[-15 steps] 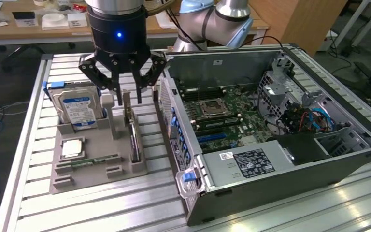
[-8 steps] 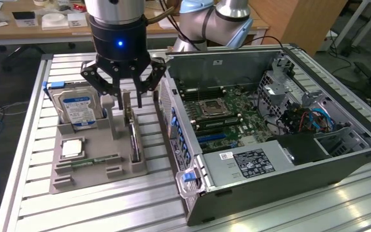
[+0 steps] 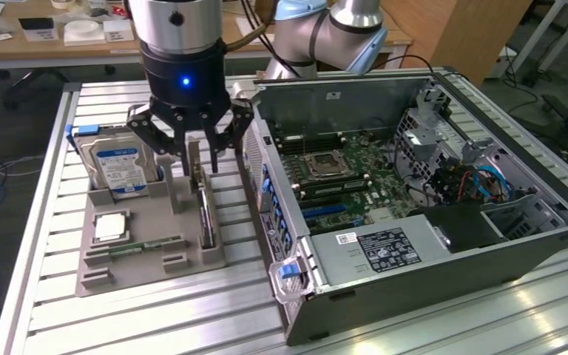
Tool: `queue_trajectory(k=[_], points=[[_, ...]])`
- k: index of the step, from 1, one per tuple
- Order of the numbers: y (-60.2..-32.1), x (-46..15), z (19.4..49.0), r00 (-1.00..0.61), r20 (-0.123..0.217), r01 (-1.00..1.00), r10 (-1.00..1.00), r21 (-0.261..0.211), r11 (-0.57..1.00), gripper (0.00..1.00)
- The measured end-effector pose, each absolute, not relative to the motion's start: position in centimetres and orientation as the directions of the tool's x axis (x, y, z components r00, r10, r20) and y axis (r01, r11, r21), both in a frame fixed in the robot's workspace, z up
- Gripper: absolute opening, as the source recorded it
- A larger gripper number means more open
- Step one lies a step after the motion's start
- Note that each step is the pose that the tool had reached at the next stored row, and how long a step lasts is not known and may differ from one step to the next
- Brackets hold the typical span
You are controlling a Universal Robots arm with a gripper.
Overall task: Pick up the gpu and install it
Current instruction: 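Pick up the gpu and move the gpu toward the slot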
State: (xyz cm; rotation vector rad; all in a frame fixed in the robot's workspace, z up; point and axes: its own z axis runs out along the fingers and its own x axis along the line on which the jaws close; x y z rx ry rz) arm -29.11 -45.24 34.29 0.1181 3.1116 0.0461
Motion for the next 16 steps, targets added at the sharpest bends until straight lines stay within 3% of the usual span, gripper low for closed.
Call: queue_trajectory(k=[16], points=[[-45.2, -29.1, 31.6, -0.997, -0.028, 0.075, 0.076, 0.030, 0.997, 0.42]])
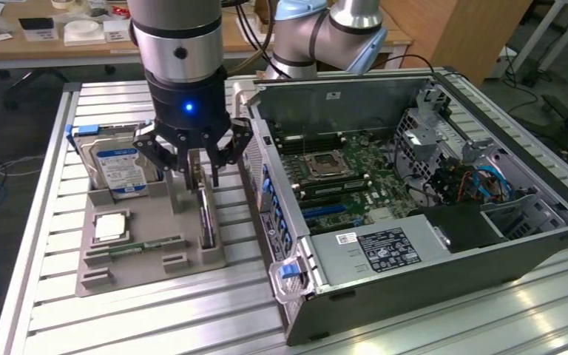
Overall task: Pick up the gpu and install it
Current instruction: 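Pick up the gpu and move the gpu toward the slot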
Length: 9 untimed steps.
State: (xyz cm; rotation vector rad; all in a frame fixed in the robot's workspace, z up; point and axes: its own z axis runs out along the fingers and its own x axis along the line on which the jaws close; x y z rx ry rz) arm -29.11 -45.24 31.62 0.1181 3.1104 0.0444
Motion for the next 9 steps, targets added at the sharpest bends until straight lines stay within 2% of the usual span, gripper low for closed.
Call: queue_trajectory(k=[9], points=[[-45.24, -29.11, 31.62, -0.997, -0.028, 0.075, 0.076, 0.029, 0.997, 0.42]])
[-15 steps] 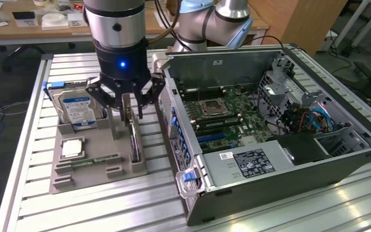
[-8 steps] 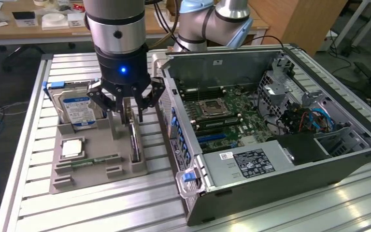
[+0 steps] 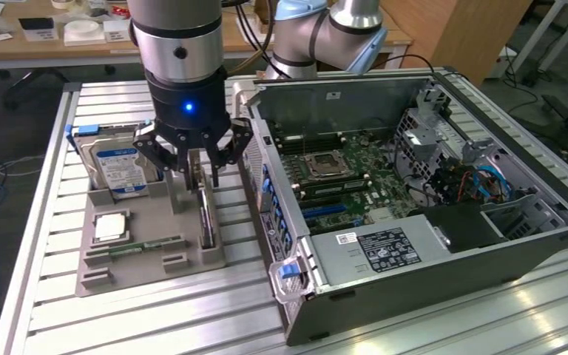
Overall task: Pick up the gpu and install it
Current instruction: 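Pick up the gpu and move the gpu toward the slot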
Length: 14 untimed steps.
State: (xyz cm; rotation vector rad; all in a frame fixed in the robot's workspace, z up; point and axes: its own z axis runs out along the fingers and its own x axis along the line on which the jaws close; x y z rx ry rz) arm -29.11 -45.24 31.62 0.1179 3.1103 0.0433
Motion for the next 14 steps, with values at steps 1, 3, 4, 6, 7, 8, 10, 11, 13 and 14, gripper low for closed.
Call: queue_trajectory(k=[1, 3, 4, 6, 7, 8, 10, 11, 13, 14], points=[[-45.2, -29.1, 31.6, -0.997, -0.028, 0.075, 0.076, 0.029, 0.997, 0.42], [-45.2, -29.1, 31.5, -0.997, -0.028, 0.075, 0.076, 0.029, 0.997, 0.42], [-45.2, -29.1, 31.4, -0.997, -0.028, 0.075, 0.076, 0.029, 0.997, 0.42], [-45.2, -29.1, 31.2, -0.997, -0.028, 0.075, 0.076, 0.029, 0.997, 0.42], [-45.2, -29.1, 31.0, -0.997, -0.028, 0.075, 0.076, 0.029, 0.997, 0.42], [-45.2, -29.1, 30.8, -0.997, -0.028, 0.075, 0.076, 0.029, 0.997, 0.42], [-45.2, -29.1, 30.6, -0.997, -0.028, 0.075, 0.076, 0.029, 0.997, 0.42], [-45.2, -29.1, 30.5, -0.997, -0.028, 0.075, 0.076, 0.029, 0.997, 0.42], [-45.2, -29.1, 30.3, -0.997, -0.028, 0.075, 0.076, 0.029, 0.997, 0.42], [-45.2, -29.1, 30.2, -0.997, -0.028, 0.075, 0.076, 0.028, 0.997, 0.42]])
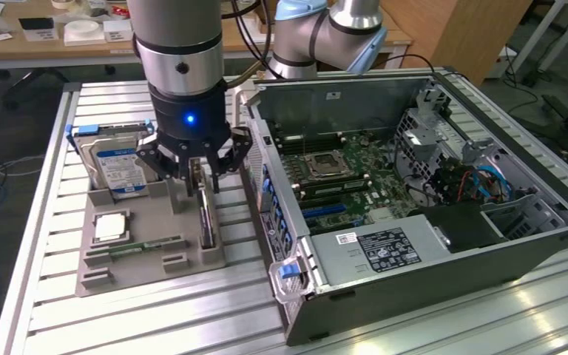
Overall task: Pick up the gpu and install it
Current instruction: 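Pick up the gpu and move the gpu toward the slot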
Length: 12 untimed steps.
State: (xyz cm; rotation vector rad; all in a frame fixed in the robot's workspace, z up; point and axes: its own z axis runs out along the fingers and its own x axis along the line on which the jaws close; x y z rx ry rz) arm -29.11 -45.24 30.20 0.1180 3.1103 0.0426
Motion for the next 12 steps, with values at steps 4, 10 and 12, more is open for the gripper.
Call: queue_trajectory(k=[4, 10, 12], points=[[-45.24, -29.11, 30.20, -0.997, -0.028, 0.075, 0.076, 0.028, 0.997, 0.42], [-45.24, -29.11, 30.19, -0.997, -0.028, 0.075, 0.076, 0.028, 0.997, 0.42], [-45.24, -29.11, 30.19, -0.997, -0.028, 0.075, 0.076, 0.028, 0.997, 0.42]])
